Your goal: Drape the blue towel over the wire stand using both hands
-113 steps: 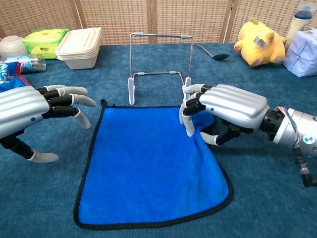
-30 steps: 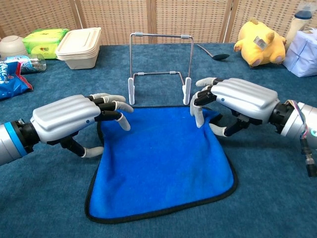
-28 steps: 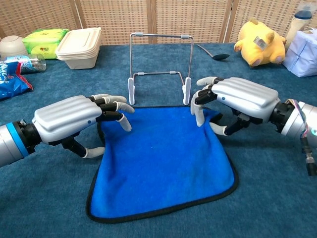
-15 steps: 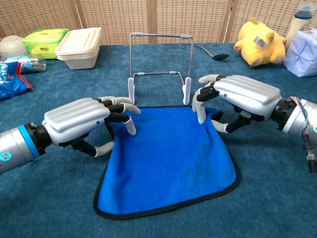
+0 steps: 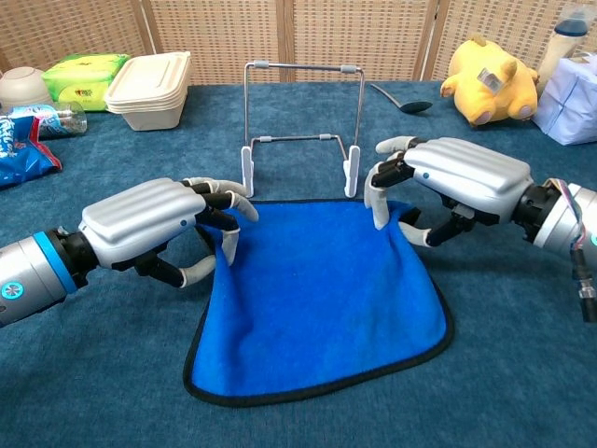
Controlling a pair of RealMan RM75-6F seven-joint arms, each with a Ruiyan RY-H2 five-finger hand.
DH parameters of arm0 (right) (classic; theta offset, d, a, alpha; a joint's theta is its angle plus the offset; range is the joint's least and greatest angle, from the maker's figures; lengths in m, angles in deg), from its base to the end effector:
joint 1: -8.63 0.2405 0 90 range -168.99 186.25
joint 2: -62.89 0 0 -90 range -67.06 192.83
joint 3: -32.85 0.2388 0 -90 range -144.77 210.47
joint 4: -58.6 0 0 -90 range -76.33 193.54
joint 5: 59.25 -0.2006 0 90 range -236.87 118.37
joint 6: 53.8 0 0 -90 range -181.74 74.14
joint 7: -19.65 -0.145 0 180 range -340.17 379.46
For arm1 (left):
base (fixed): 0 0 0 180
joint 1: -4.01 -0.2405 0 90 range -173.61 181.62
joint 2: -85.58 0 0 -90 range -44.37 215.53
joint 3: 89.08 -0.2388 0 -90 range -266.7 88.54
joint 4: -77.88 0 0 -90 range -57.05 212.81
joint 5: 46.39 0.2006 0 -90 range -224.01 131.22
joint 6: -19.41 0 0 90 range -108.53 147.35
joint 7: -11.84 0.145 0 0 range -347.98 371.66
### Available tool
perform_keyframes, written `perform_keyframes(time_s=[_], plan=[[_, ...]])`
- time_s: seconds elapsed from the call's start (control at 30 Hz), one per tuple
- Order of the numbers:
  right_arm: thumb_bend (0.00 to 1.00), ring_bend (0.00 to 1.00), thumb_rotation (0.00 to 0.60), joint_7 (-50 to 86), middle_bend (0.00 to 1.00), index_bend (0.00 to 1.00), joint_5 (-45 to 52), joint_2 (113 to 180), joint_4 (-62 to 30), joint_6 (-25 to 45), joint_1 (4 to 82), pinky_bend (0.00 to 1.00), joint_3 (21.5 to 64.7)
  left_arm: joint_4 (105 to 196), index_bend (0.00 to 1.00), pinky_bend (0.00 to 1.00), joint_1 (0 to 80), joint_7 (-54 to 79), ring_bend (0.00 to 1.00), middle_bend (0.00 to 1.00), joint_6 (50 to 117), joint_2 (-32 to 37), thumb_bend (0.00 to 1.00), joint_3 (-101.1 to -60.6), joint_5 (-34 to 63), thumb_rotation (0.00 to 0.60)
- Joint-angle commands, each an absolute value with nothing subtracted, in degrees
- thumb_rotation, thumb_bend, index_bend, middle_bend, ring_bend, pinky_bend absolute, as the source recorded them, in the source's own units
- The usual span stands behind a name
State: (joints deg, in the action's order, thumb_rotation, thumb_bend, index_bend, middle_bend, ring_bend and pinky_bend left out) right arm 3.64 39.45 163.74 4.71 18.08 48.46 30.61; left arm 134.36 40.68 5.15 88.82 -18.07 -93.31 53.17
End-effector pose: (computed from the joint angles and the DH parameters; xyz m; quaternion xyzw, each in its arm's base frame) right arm -0.1635 -0.3029 -0.0406 0.7820 -0.2788 0.4814 0.2812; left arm -0.1660 0.2696 -0.0691 -0.8090 -0.2643 -0.4427 0.2822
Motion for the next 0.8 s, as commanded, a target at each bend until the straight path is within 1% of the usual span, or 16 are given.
perform_keyframes(time_s=[0.03,0.2,0.27,0.4,0.47,0.57,0.8], plan=[[0.45,0.34,0.600,3.7,0.42,0.74,39.4,163.7,4.6,17.9,48.5,0.12,30.6,134.5,0.68,0.15,40.6,5.2,0.16,0.28,89.0,-17.8,0.62,-93.3,53.0,0.600],[0.45,0.35,0.600,3.6,0.43,0.77,39.5,163.8,4.2,17.6,48.7,0.12,30.6,135.4,0.74,0.15,40.2,4.9,0.19,0.33,89.5,-16.9,0.62,-93.0,52.3,0.600],[0.45,0.35,0.600,3.5,0.44,0.79,39.5,163.8,4.0,17.5,48.7,0.12,30.6,135.7,0.77,0.16,40.1,4.9,0.21,0.35,89.5,-16.7,0.62,-92.9,52.0,0.600],[0.45,0.36,0.600,3.1,0.47,0.84,39.3,163.7,3.3,17.5,48.7,0.12,30.9,136.6,0.79,0.16,39.8,4.8,0.23,0.38,90.0,-16.1,0.62,-92.8,51.7,0.600],[0.45,0.36,0.600,2.7,0.49,0.88,39.1,163.5,2.5,17.7,48.7,0.12,31.1,137.2,0.81,0.16,39.5,4.7,0.24,0.39,90.6,-15.7,0.62,-92.7,51.7,0.600],[0.46,0.38,0.600,2.4,0.52,0.92,38.8,163.2,1.5,17.9,48.7,0.12,31.5,138.3,0.81,0.16,39.1,4.4,0.26,0.41,91.4,-15.0,0.61,-92.6,51.6,0.600],[0.47,0.39,0.600,2.4,0.54,0.95,37.5,161.4,-2.3,18.3,48.5,0.12,33.0,141.3,0.81,0.16,38.5,3.7,0.27,0.42,93.4,-13.2,0.61,-91.8,51.3,0.600]])
